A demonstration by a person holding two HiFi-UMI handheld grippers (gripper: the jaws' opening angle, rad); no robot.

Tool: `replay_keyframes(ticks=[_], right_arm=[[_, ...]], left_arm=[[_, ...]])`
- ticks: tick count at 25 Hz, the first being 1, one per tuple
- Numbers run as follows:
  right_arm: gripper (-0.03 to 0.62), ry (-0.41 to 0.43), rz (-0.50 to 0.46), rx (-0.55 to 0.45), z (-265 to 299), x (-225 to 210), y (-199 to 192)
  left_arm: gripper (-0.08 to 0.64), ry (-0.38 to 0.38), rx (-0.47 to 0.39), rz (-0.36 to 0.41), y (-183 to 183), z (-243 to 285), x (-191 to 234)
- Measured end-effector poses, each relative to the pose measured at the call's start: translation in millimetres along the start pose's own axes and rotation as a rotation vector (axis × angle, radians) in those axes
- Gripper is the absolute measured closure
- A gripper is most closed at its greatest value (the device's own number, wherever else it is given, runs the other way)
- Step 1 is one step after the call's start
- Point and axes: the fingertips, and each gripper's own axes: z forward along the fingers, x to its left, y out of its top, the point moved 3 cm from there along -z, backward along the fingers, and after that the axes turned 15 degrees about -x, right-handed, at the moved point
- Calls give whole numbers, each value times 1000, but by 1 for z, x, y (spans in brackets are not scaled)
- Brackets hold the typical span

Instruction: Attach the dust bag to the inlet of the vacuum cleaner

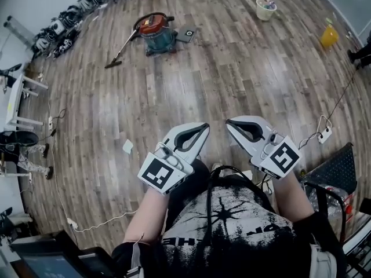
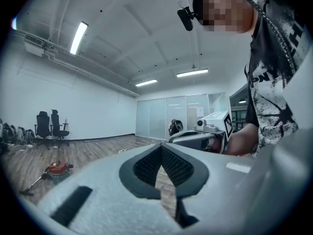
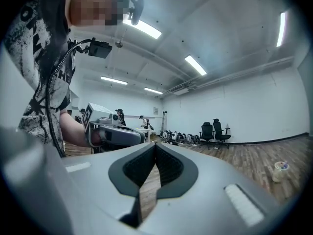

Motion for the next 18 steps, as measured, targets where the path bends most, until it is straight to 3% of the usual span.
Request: replay_keyframes(ticks=[9, 11, 14, 18], right_arm=[[584, -48, -40, 22, 19, -36, -14], [584, -65, -42, 27, 27, -48, -17], [584, -72, -58, 27, 48, -73, -19], [584, -76, -78, 6, 86, -111, -18]], left_arm=[[557, -50, 22, -15, -15, 23, 42], [557, -74, -12, -18, -15, 31, 56], [557, -89, -71, -21, -8, 50, 87], [557, -116, -20, -22, -14, 69, 138]])
